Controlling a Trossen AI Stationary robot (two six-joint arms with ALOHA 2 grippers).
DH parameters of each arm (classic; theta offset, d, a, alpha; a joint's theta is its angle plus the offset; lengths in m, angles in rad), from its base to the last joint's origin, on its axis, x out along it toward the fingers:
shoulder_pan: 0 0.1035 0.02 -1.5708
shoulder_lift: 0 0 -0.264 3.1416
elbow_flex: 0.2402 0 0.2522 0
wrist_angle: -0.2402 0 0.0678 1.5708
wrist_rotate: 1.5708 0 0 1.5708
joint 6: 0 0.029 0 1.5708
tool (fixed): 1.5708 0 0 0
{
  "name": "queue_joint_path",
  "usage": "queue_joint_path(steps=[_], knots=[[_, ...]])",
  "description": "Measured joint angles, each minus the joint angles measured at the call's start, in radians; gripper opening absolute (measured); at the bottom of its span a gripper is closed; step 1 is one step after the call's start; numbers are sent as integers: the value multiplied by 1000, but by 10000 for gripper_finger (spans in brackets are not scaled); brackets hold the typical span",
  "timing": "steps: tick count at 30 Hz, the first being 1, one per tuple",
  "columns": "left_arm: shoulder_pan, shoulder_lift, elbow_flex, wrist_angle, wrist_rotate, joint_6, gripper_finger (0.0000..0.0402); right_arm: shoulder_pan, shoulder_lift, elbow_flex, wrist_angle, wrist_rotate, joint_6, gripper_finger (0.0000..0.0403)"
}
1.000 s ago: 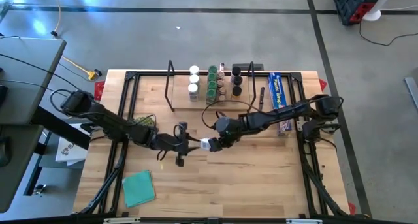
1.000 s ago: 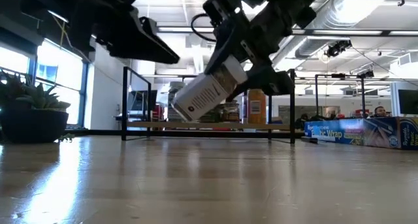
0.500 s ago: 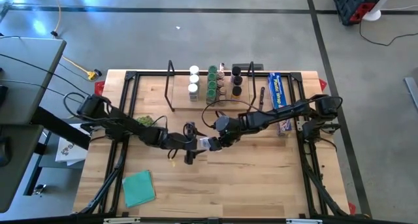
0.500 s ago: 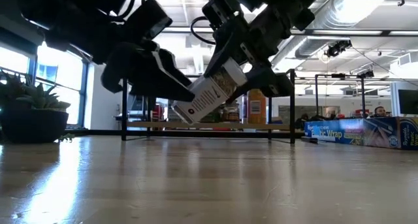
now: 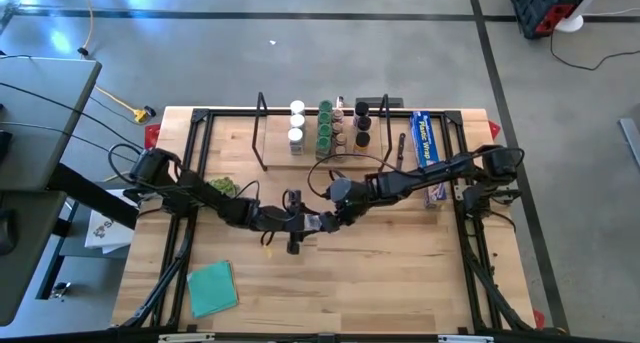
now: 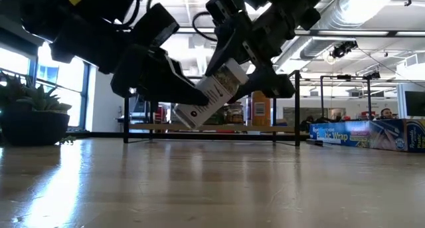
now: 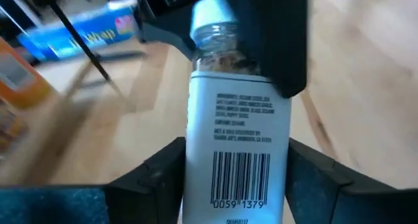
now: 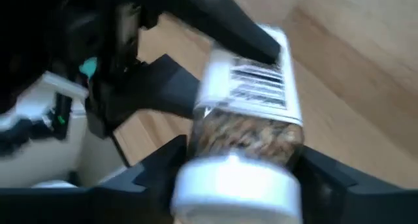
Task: Shelf spices
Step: Put the white seasoning bottle on the shelf align with the other white seasoning bottle
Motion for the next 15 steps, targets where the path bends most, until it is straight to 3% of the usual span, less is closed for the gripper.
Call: queue_joint_path(steps=[4, 8, 12, 15], knots=[[2, -9, 0, -55, 97, -74, 194, 4, -6, 0, -10, 1, -140, 282], [0, -58, -53, -96, 161, -126, 194, 26, -62, 2, -82, 71, -288, 302], [24, -142, -215, 73, 264, -214, 193, 99, -118, 2, -141, 246, -541, 304], [73, -181, -340, 319, 462, -294, 193, 158, -126, 2, -109, 402, -786, 305]])
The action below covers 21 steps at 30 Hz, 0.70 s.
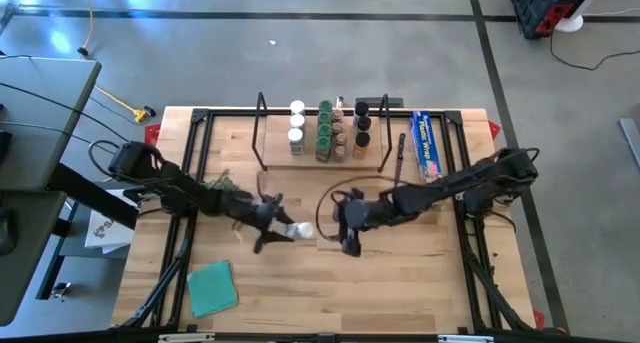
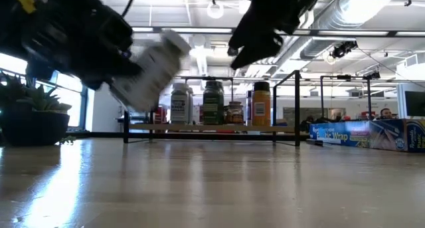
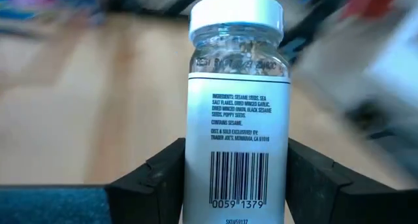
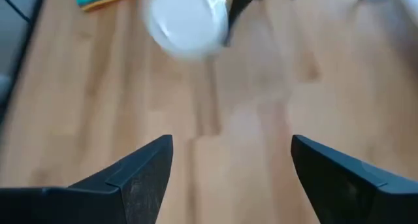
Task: Shelf spices
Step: Put the white seasoning bottle on the shelf align with the other white seasoning bottle
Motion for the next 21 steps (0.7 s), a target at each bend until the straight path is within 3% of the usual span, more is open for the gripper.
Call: queue_joint_path(steps=[3, 5, 9, 14, 21], knots=[[56, 3, -78, 224, 218, -83, 193, 14, 24, -2, 99, 60, -166, 305], [82, 5, -94, 307, 343, -125, 193, 17, 36, -2, 222, 43, -287, 306], [108, 5, -86, 375, 498, -193, 193, 22, 40, -2, 451, 5, -510, 306], [104, 5, -49, 388, 535, -215, 193, 1, 45, -2, 605, -135, -643, 307], [104, 5, 14, 390, 596, -224, 195, -29, 112, -1, 797, -240, -645, 307]])
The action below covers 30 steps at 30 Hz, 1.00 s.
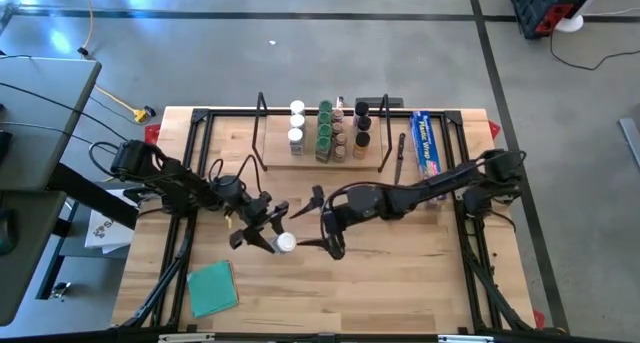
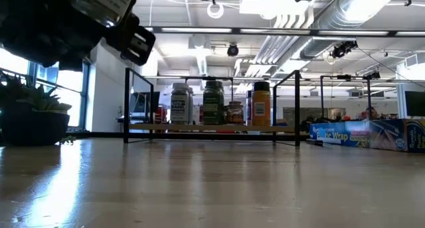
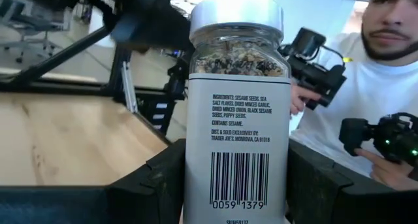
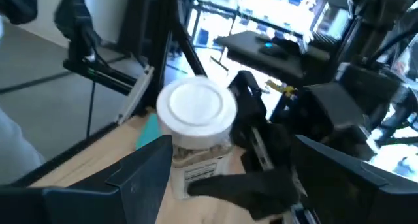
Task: Shelf spices
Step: Put the white seasoning bottle on the shelf align with the other white seasoning bottle
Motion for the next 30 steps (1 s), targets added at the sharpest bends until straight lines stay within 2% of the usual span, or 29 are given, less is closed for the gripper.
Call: queue_joint_path(steps=[6, 10, 15, 21, 24, 29, 30], knots=[[0, 0, 31, 0, 28, -9, 196, -9, 76, -1, 191, -97, 3, 307], [0, 0, 33, -2, 27, -10, 196, -10, 90, -1, 260, -129, 13, 307], [1, 0, 33, -1, 25, -10, 196, -15, 120, 24, 268, -160, 76, 307], [2, 0, 33, -8, 19, -10, 197, -16, 203, 131, 231, -202, 73, 305], [2, 0, 33, -15, 19, -10, 197, -15, 217, 163, 192, -203, 72, 283], [1, 0, 33, -39, 22, -21, 200, -15, 220, 171, 166, -209, 95, 194], [2, 0, 33, -49, 23, -26, 203, -15, 220, 171, 165, -212, 116, 188]])
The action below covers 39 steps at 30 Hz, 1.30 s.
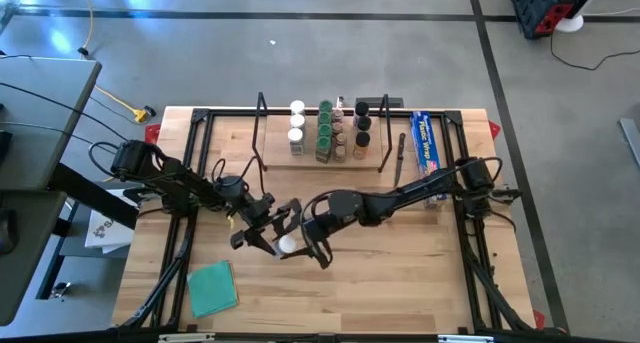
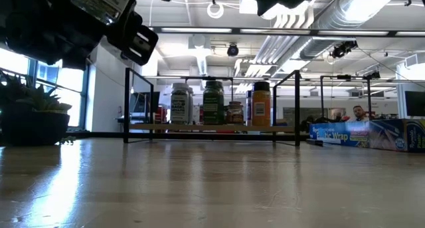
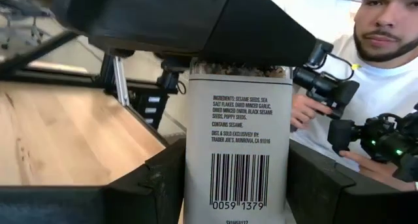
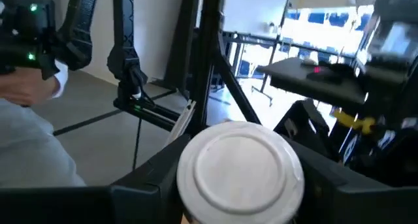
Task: Shelf spices
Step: Put the white seasoning bottle on the shelf align with the other white seasoning bottle
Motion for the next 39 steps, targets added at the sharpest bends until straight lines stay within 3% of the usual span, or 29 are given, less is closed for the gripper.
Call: queue_joint_path(steps=[13, 23, 27, 33, 39], knots=[[177, -7, -31, -231, 167, -68, 222, -2, -57, -12, -317, 147, 244, 188], [207, -12, -87, -279, 126, -7, 222, 15, -56, -30, -283, 173, 290, 187], [242, -17, -87, -360, 121, -5, 222, -2, -57, -30, -374, 186, 352, 187], [292, -59, -85, -566, -135, 72, 213, -15, -33, -30, -503, 262, 432, 187], [275, -249, -84, -742, -321, 138, 193, -30, 47, -28, -481, 275, 462, 187]])
